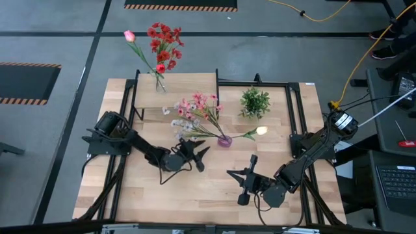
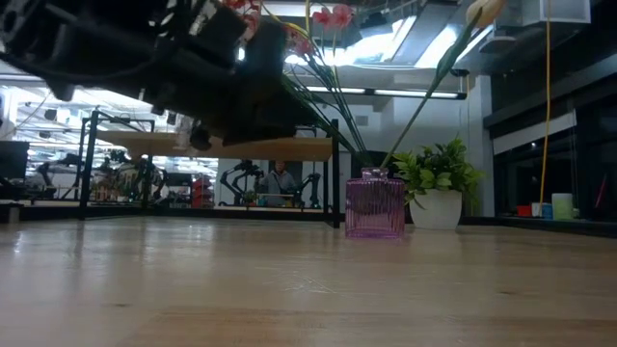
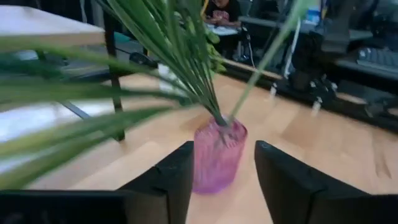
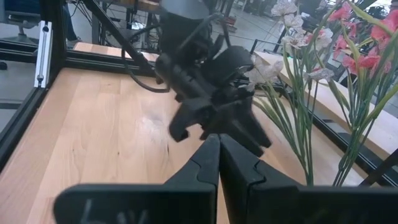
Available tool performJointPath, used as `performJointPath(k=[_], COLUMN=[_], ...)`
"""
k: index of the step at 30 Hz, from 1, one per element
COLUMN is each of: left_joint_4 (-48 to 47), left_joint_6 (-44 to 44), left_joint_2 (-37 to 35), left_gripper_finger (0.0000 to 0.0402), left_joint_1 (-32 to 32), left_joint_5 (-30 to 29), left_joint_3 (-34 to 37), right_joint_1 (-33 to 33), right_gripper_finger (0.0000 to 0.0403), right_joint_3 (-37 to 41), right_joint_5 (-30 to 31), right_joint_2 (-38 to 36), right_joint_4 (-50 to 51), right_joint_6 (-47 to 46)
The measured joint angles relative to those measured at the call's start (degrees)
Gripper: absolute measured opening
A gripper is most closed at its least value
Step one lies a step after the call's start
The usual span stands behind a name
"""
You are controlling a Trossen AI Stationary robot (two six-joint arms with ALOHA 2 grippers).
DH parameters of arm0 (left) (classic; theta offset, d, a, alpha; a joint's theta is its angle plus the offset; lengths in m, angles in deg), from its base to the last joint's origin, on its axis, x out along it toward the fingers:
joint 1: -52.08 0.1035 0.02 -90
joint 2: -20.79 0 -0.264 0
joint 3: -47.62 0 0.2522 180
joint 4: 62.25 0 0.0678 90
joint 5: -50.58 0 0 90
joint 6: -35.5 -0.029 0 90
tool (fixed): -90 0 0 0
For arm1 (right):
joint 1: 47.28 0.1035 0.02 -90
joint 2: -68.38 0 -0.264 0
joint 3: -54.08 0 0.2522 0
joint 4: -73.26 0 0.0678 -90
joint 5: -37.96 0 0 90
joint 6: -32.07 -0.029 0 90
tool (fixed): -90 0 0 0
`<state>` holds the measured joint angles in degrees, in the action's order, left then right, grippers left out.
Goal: Pick and place flowers into a vace then onto a shelf
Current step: Put the white flowers into the violet vase
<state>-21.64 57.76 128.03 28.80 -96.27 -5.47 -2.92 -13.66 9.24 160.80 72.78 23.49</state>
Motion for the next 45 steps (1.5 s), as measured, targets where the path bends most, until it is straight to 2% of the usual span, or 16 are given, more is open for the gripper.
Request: performJointPath(k=[5, 10, 29, 38, 45], left_joint_4=[1.92, 2.05, 7.58, 7.60, 7.58], left_joint_6=[-1.86, -1.08, -9.47, -9.77, -17.34], left_joint_2=[-0.02, -0.02, -0.04, -0.04, -0.04], left_gripper_finger=[0.0186, 0.0195, 0.0192, 0.0189, 0.0188], left_joint_1=[2.02, 3.38, 6.51, 8.55, 8.38], left_joint_5=[-0.01, 0.10, 1.78, 6.75, 8.50], left_joint_3=[0.00, 0.00, 0.00, 0.00, -1.98], right_joint_1=[0.00, 0.00, 0.00, 0.01, 0.00], right_gripper_finger=[0.0014, 0.0014, 0.0014, 0.0014, 0.0014], right_joint_3=[0.00, 0.00, 0.00, 0.00, 0.00], right_joint_5=[0.01, 0.00, 0.00, 0.00, 0.00], right_joint_2=[0.00, 0.00, 0.00, 0.00, 0.00], right_joint_4=[0.00, 0.00, 0.44, 0.44, 0.44], right_joint_6=[0.00, 0.00, 0.02, 0.02, 0.02])
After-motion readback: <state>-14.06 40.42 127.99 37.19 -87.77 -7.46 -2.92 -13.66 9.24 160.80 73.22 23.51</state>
